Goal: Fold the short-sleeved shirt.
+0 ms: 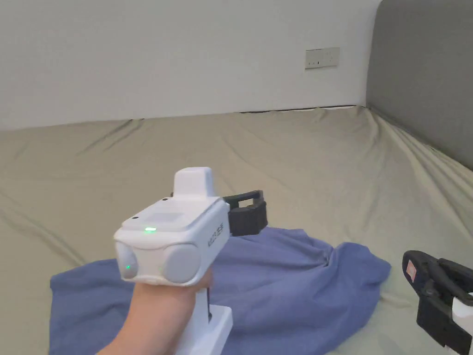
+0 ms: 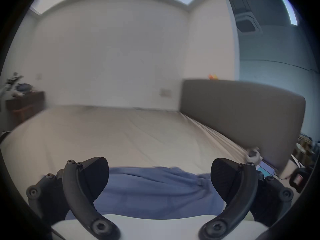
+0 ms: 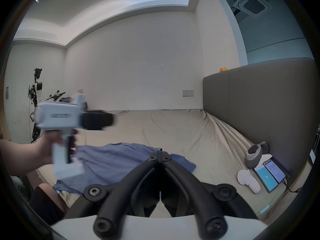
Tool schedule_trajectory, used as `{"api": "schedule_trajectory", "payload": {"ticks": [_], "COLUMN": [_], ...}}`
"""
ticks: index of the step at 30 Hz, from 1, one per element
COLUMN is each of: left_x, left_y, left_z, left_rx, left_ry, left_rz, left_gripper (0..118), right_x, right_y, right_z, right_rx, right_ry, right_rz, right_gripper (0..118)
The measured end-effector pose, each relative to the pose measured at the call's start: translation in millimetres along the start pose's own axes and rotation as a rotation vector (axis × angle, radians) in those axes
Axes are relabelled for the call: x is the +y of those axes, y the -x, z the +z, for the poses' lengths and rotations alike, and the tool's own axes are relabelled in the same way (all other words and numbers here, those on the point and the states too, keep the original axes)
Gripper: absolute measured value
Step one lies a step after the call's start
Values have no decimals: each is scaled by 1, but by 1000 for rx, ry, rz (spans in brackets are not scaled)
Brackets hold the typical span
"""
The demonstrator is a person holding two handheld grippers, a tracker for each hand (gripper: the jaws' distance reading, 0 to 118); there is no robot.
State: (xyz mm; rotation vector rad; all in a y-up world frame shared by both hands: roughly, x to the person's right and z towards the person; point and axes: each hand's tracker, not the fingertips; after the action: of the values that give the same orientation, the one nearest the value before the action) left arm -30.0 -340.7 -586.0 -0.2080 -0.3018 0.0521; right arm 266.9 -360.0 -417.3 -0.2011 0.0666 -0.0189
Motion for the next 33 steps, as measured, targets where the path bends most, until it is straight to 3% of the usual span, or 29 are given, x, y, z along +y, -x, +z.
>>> {"api": "schedule_trajectory", "payload": {"ticks": [2, 3, 4, 5, 6, 7, 8, 14, 17, 20, 23, 27, 31, 32, 33], "left_x": [8, 9, 7, 4, -1, -7, -15, -76, -80, -79, -79, -71, -54, -52, -54], "left_y": [39, 57, 72, 84, 96, 105, 114, 131, 137, 133, 143, 169, 222, 239, 256], "left_z": [47, 73, 95, 114, 134, 150, 166, 207, 202, 200, 191, 156, 74, 49, 24], "left_rx": [102, 145, 186, 227, 272, 313, 342, 418, 367, 376, 328, 339, 340, 337, 317], "left_ry": [-45, -66, -77, -80, -80, -63, -59, -20, 89, 41, 102, 135, 212, 230, 235], "left_rz": [12, 15, 15, 14, 15, 6, 2, -120, -39, -110, 10, 20, 107, 157, 178], "left_gripper": [114, 105, 90, 67, 29, 4, 0, 0, 0, 0, 0, 0, 0, 3, 33], "right_x": [4, 5, 6, 6, 6, 5, 3, -17, -24, -24, -24, -26, -31, -32, -34], "right_y": [6, 10, 13, 15, 17, 19, 22, 34, 37, 40, 40, 38, 33, 33, 33], "right_z": [-10, -14, -18, -21, -25, -28, -30, -40, -44, -41, -38, -39, -45, -47, -48], "right_rx": [4, 1, 4, 9, 15, 16, 13, 13, 21, 26, 36, 61, 77, 79, 78], "right_ry": [-17, -35, -47, -50, -53, -49, -54, -21, 26, 30, 22, 63, 95, 104, 116], "right_rz": [0, 13, 26, 27, 21, 16, 21, 65, 56, 69, 94, 76, 69, 80, 97], "right_gripper": [0, 0, 0, 0, 0, 0, 0, 0, 0, 0, 0, 0, 0, 0, 0]}}
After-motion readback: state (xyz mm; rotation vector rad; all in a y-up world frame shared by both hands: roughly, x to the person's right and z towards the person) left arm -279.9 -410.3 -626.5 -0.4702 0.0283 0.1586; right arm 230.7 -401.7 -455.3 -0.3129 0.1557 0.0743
